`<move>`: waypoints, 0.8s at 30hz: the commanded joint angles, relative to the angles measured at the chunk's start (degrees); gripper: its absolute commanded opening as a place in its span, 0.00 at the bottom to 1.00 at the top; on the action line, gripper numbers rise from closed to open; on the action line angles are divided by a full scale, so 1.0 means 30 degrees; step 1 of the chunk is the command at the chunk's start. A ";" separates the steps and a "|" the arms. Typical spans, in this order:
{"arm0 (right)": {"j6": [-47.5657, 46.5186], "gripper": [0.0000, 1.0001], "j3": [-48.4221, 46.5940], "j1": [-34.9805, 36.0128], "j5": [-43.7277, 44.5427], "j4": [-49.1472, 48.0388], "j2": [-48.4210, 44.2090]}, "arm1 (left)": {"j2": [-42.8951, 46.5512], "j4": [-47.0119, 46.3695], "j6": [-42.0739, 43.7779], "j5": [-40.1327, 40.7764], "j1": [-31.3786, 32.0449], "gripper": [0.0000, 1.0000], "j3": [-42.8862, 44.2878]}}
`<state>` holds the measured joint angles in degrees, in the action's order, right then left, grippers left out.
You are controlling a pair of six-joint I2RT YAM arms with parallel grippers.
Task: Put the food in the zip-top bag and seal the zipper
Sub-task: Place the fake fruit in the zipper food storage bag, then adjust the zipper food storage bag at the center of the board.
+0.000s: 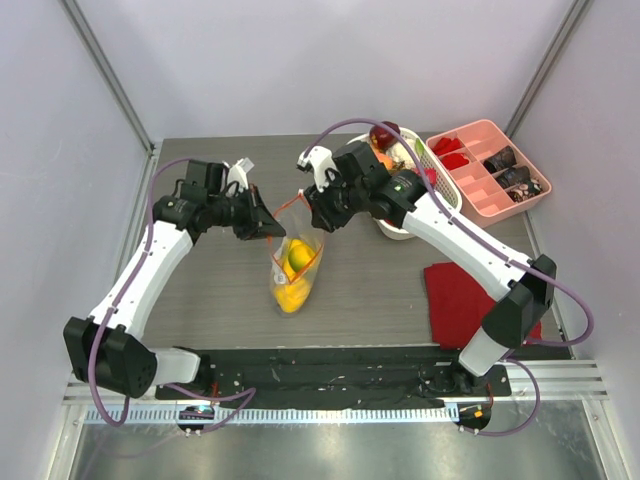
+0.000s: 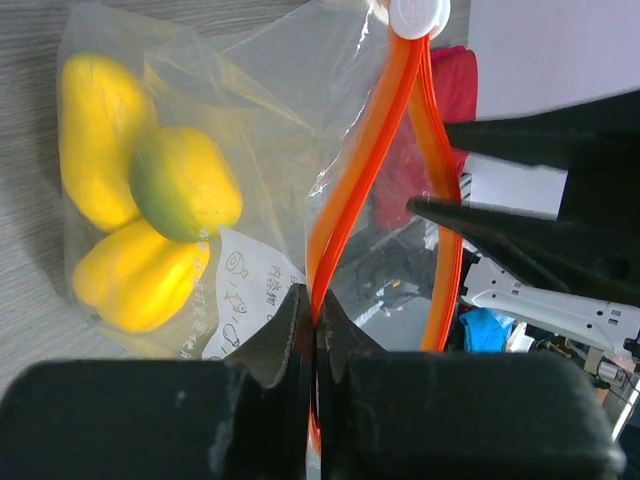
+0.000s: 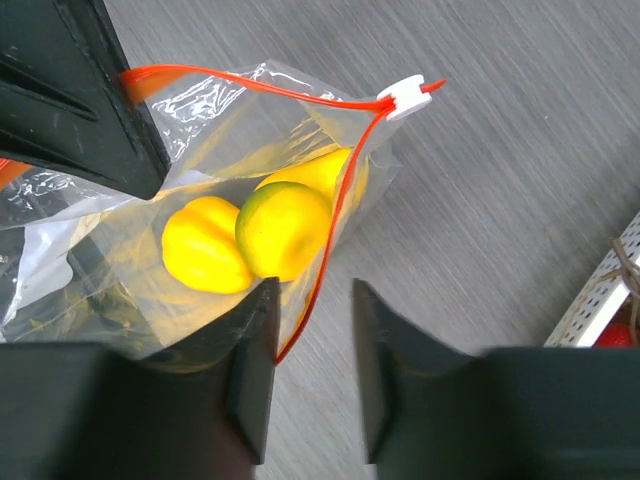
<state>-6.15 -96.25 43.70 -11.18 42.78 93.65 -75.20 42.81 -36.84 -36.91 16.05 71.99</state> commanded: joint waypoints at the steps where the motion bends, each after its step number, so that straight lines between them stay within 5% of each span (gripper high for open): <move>1: 0.0176 0.30 -0.0379 0.0080 -0.0668 0.0006 -0.0249 | 0.0838 0.0057 0.0444 0.0055 0.0010 0.10 0.0672; 2: 0.0147 0.13 -0.0408 0.0052 -0.0668 0.0035 -0.0220 | 0.0809 0.0347 0.0502 0.0143 0.0010 0.14 0.0905; 4: 0.0176 0.01 -0.0495 0.0051 -0.0697 0.0006 -0.0307 | 0.0721 0.0787 0.0764 0.0669 0.0010 0.27 0.1227; 7: 0.0205 0.01 -0.0613 0.0022 -0.0697 0.0035 -0.0365 | 0.0691 0.1550 0.0970 0.1403 0.0010 0.44 0.1755; 22: 0.0556 0.01 -0.1520 0.0022 -0.1458 -0.0228 -0.0249 | 0.0750 0.1730 0.1557 0.1492 0.0039 0.40 0.1847; 24: 0.0557 0.01 -0.1667 0.0022 -0.1547 -0.0258 -0.0161 | 0.0633 0.1552 0.1528 0.1258 0.0010 0.28 0.1728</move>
<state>-5.45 -97.62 43.70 -14.26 43.81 93.69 -74.11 48.60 -33.54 -31.53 16.05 76.05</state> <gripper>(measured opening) 0.018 0.388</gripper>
